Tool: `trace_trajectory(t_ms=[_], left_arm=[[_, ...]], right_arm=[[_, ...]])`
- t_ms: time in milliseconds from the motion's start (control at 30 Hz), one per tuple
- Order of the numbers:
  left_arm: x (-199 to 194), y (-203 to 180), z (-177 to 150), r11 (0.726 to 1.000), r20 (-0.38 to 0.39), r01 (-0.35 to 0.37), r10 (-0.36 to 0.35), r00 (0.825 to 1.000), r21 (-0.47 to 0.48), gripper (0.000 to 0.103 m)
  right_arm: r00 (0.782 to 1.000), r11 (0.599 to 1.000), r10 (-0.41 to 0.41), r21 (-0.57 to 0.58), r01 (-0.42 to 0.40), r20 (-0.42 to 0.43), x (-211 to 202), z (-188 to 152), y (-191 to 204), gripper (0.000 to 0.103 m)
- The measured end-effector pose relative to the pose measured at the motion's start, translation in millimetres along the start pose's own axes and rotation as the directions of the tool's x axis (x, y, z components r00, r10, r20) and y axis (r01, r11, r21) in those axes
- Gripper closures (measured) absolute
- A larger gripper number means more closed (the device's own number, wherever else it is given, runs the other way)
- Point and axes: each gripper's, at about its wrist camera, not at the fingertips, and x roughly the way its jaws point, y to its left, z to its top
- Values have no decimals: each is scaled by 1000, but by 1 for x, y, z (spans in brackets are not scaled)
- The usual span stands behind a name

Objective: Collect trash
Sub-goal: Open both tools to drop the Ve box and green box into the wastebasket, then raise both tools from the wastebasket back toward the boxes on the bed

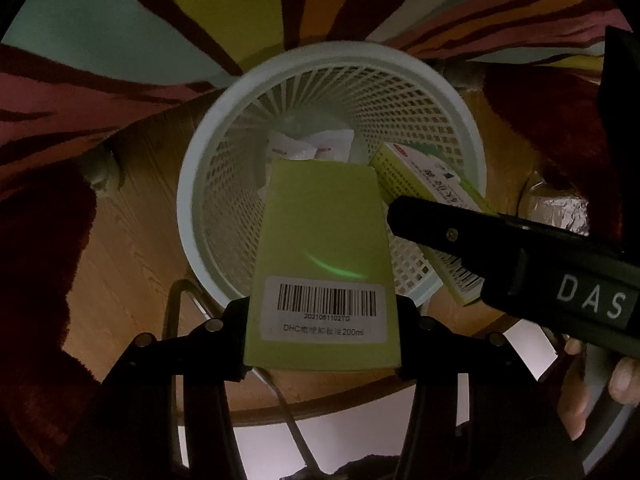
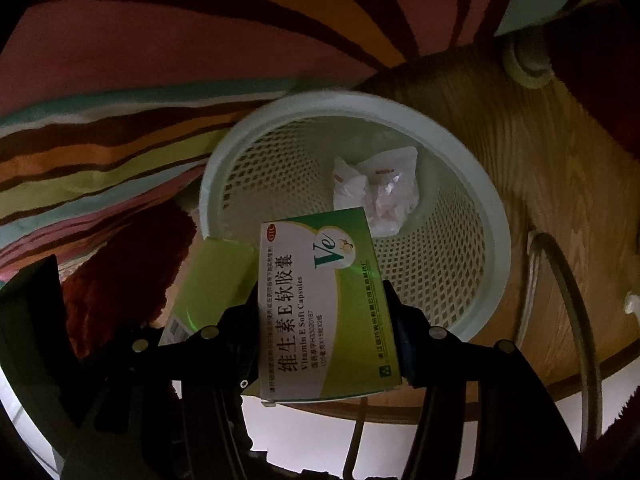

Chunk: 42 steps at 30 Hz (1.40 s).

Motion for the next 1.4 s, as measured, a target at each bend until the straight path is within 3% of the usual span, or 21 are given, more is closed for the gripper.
trace_trajectory(t_ms=[67, 133, 167, 200, 300, 1000, 1400], left_arm=[[3, 1, 1, 1000, -16, 1, -1, 1000, -10, 52], [9, 4, 2, 1000, -47, 4, -6, 999, -27, 47], [12, 5, 2, 999, -61, 5, -7, 998, -34, 30], [16, 6, 3, 999, -82, -5, 2, 997, -42, 20], [22, 10, 3, 998, -108, -27, 20, 994, -61, 20], [20, 19, -8, 993, -97, 16, -28, 995, -118, 14], [-13, 6, -25, 996, -13, 62, -63, 998, -69, 14]], right_arm=[[1000, 1000, -5, 5, 5, -17, 5, 2, 0, 50], [999, 1000, -4, 21, 4, -35, 11, 5, -2, 42], [999, 999, -11, 33, 12, -43, 14, 5, -3, 23], [999, 999, -21, 44, 23, -45, 16, 5, -4, 11], [999, 997, 1, 79, 2, -46, 17, 5, -8, 11], [1000, 995, -6, 103, 6, -7, 1, 0, -17, 8], [998, 995, 45, 88, -49, 46, -19, -8, -13, 8]])
